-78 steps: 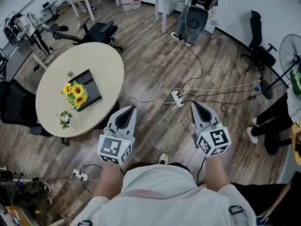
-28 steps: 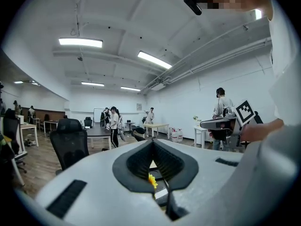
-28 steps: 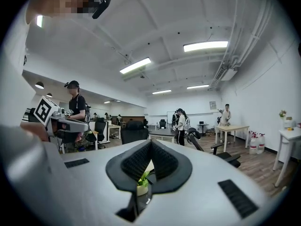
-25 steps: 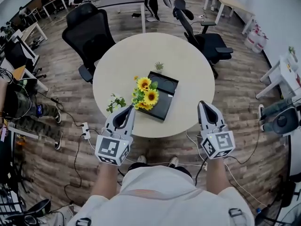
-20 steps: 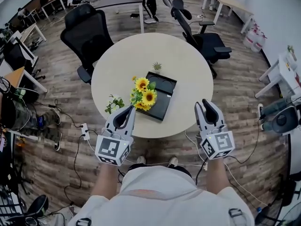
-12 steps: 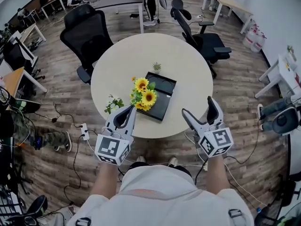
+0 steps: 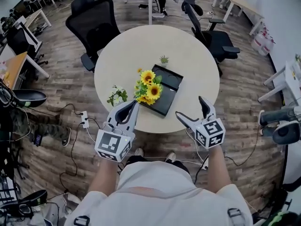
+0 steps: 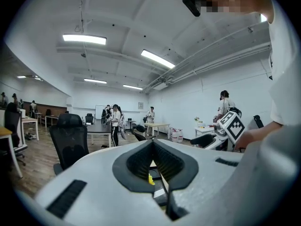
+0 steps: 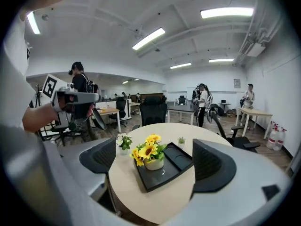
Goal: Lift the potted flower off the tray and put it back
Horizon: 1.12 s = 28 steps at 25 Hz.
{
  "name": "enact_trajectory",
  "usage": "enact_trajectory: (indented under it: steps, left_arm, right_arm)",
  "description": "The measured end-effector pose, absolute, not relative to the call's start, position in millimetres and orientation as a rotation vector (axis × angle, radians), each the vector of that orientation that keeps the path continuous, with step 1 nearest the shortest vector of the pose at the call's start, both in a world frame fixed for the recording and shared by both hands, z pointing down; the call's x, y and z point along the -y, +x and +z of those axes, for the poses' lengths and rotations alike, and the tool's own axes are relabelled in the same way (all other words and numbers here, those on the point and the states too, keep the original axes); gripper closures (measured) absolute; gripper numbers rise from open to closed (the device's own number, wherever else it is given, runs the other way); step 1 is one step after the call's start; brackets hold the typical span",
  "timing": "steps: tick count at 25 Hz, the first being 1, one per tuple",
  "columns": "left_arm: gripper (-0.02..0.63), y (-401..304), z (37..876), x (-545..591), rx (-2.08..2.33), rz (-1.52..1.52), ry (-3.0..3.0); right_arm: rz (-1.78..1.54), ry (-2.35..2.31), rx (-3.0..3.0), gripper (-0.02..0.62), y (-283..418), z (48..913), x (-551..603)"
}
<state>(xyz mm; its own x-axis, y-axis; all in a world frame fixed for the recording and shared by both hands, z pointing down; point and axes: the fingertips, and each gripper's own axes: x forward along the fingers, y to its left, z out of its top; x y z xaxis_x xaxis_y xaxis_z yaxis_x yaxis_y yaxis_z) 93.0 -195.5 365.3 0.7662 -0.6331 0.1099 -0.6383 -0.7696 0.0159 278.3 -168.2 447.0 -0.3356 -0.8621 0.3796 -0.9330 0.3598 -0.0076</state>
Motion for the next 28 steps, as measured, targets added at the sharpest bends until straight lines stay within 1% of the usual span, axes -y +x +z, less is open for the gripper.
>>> enact_trajectory:
  steps: [4, 9, 15, 22, 28]
  left_arm:
    - [0.603, 80, 379, 194, 1.087, 0.184, 2.854]
    - [0.603, 61, 410, 198, 1.140, 0.242, 2.774]
    - [0.603, 39, 435, 207, 1.192, 0.278, 2.687]
    - [0.603, 30, 456, 230, 1.222, 0.276, 2.638]
    - [0.603, 30, 470, 240, 1.211, 0.297, 2.622]
  right_arm:
    - [0.394, 1.413, 2.258, 0.109, 261, 515, 196]
    - [0.435, 1.311, 2.175, 0.110, 249, 598, 240]
    - [0.434, 1.184, 2.115, 0.110, 230, 669, 292]
    - [0.450, 1.134, 2.065, 0.109, 218, 725, 339]
    - [0.461, 1.114, 2.075, 0.109, 202, 743, 368]
